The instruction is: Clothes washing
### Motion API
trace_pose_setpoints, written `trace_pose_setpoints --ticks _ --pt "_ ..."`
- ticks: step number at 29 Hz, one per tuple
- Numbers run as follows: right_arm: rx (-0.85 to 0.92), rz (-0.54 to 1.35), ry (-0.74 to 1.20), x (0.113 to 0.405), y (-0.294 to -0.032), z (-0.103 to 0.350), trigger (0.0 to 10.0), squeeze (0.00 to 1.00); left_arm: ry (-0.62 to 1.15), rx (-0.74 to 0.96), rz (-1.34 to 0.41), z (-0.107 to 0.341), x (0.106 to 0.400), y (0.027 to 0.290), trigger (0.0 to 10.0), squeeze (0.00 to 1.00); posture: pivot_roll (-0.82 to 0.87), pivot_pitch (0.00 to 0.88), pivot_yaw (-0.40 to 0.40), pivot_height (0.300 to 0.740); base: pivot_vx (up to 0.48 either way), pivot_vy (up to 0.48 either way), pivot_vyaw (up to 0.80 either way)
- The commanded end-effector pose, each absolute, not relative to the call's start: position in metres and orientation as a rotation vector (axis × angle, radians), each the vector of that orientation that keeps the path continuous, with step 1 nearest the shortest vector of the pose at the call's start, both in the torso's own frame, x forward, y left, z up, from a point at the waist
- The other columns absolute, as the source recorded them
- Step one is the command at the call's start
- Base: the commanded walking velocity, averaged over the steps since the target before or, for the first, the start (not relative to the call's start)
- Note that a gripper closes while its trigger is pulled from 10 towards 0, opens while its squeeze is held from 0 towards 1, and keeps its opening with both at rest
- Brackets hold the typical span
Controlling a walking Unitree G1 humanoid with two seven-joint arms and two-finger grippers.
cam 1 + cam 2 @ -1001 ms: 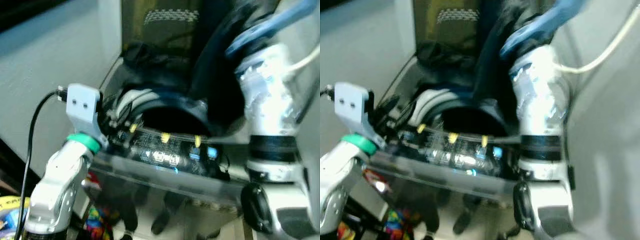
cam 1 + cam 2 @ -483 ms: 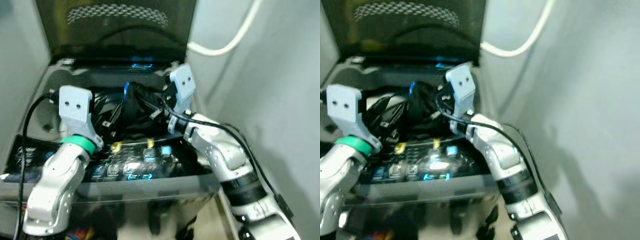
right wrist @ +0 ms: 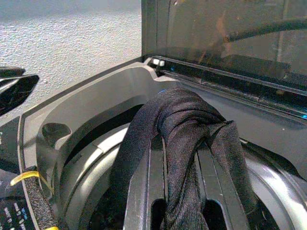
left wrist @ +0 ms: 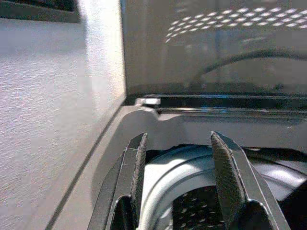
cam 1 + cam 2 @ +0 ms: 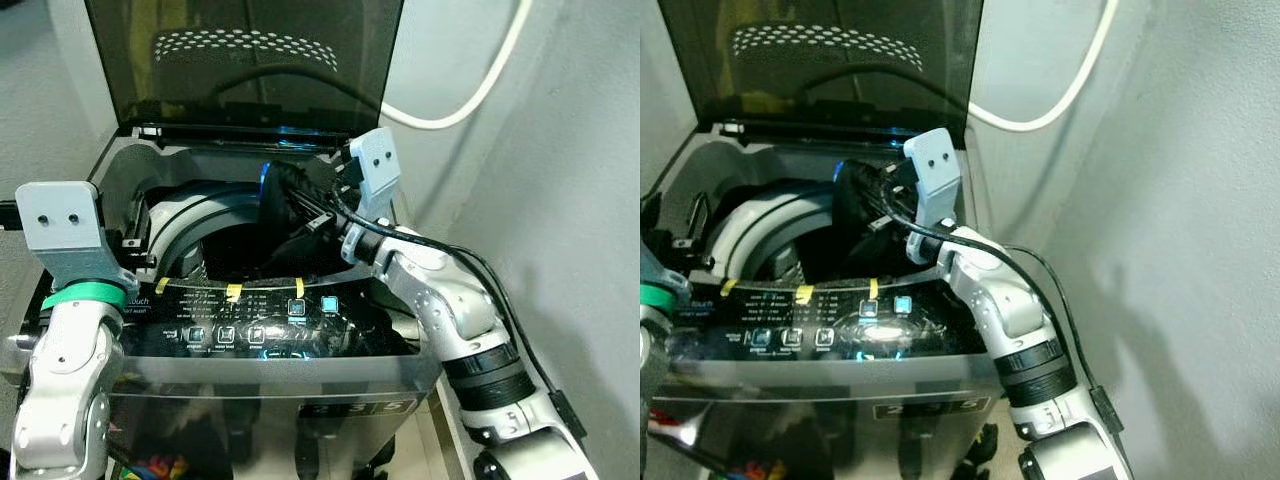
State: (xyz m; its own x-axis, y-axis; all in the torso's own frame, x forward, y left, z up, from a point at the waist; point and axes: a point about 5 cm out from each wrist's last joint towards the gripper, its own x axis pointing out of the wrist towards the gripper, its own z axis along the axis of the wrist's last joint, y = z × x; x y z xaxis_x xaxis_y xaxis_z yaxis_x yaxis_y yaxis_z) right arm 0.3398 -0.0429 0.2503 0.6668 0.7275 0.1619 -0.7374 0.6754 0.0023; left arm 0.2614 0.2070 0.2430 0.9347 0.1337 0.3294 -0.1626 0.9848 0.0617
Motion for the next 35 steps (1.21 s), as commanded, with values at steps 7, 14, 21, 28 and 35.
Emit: trace_pose_setpoints --ticks 7,14,21,28,35 --pt "0.142 0.810 -0.195 0.344 -0.043 0.270 10.0 0.00 -0.308 0.131 0.191 0.242 0.261 0.214 10.0 0.00 0.21 0.033 -0.017 0.740 0.000 0.000 0.00" --pt "0.180 0.765 -0.331 0.358 -0.043 0.318 10.0 0.00 -0.299 0.141 0.171 0.243 0.264 0.214 10.0 0.00 0.21 0.033 -0.011 0.740 0.000 0.000 0.00" --pt "0.165 0.601 -0.488 0.380 -0.082 0.388 10.0 0.00 -0.223 0.203 0.056 0.236 0.266 0.206 10.0 0.00 0.21 0.034 -0.016 0.740 0.000 0.000 0.00" --pt "-0.313 1.064 -0.102 0.361 -0.061 0.316 10.0 0.00 -0.162 0.217 -0.061 0.234 0.266 0.196 10.0 0.00 0.21 0.035 -0.006 0.740 0.000 0.000 0.00" --pt "-0.431 1.251 0.062 0.347 -0.052 0.269 10.0 0.00 -0.160 0.218 -0.085 0.236 0.269 0.193 10.0 0.00 0.21 0.033 0.000 0.740 0.000 0.000 0.00"
